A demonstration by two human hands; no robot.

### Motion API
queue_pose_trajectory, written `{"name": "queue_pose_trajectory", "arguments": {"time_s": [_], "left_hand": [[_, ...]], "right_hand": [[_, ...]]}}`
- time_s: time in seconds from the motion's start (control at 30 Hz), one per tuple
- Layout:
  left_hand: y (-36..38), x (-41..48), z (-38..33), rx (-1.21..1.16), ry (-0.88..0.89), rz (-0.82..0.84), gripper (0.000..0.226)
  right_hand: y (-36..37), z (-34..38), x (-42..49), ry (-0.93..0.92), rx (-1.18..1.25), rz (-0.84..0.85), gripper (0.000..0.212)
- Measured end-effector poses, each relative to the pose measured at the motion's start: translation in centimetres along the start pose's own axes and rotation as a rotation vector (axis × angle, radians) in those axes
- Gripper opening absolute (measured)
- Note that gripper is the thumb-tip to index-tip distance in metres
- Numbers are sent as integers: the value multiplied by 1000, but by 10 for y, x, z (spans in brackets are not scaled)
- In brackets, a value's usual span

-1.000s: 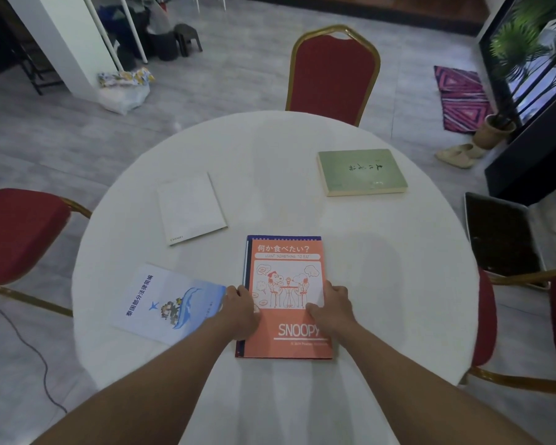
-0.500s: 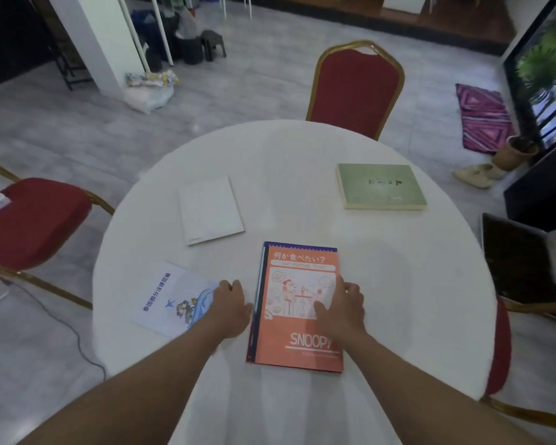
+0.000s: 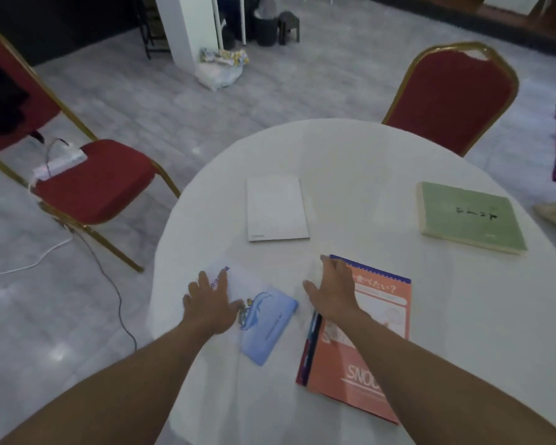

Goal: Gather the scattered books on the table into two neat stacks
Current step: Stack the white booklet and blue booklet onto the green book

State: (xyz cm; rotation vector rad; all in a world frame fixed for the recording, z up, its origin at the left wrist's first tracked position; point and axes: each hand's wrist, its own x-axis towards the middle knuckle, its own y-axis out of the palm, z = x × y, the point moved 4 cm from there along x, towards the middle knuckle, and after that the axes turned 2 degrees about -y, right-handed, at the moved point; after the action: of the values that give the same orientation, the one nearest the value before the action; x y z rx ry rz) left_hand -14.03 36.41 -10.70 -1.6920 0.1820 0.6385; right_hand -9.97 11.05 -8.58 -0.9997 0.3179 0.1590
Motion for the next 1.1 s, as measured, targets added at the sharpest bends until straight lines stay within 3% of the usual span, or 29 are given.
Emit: {"name": "queue_pose_trajectory", "arguments": {"time_s": [0.17, 0.43, 0.57, 0.7, 0.8, 0.97, 1.1], "left_hand": [[-6, 22, 11, 39, 105, 17, 94], [-33, 54, 24, -218, 259, -40, 103], [-38, 63, 27, -164, 211, -68, 104], [-43, 72, 22, -196, 178, -45, 98], [-47, 71, 20, -171, 163, -79, 99], [-46, 56, 33, -191, -135, -118, 95], [-46, 50, 26, -317, -205, -75, 98]], "right_hand": [[13, 26, 36, -19, -21, 22, 69], [19, 55, 96, 133, 10, -51, 73], [24, 61, 113, 278, 15, -56, 74], [28, 58, 122, 424, 198, -11, 77], [26, 51, 127, 462, 331, 30, 66], [15, 35, 117, 485, 493, 8, 64], [14, 19, 100, 480, 530, -14, 64]]}}
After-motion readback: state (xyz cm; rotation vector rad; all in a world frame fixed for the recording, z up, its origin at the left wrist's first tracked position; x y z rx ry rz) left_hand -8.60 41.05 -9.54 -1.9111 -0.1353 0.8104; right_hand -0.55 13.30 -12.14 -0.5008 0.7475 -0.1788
